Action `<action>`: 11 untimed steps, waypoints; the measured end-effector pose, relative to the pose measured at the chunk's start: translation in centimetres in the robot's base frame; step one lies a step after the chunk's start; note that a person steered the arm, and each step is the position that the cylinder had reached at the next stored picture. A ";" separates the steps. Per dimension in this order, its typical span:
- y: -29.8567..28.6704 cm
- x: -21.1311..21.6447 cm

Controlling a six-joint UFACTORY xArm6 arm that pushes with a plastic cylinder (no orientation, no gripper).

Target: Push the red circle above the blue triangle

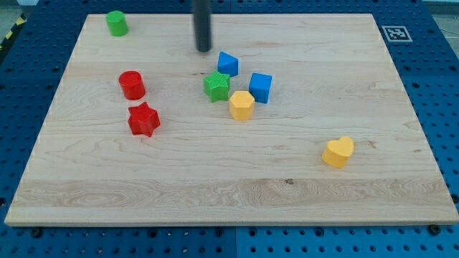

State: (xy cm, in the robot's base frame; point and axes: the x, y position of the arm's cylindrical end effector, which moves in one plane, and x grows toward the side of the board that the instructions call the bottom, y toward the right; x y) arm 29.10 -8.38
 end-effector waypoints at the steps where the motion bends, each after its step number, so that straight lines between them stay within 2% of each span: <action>1: -3.9 0.7; 2: -5.5 3.8; 4: -13.3 7.5; 5: -14.9 11.5; 6: -11.7 13.5; 7: -8.7 13.4; 8: -8.7 9.8; 11: -7.5 3.4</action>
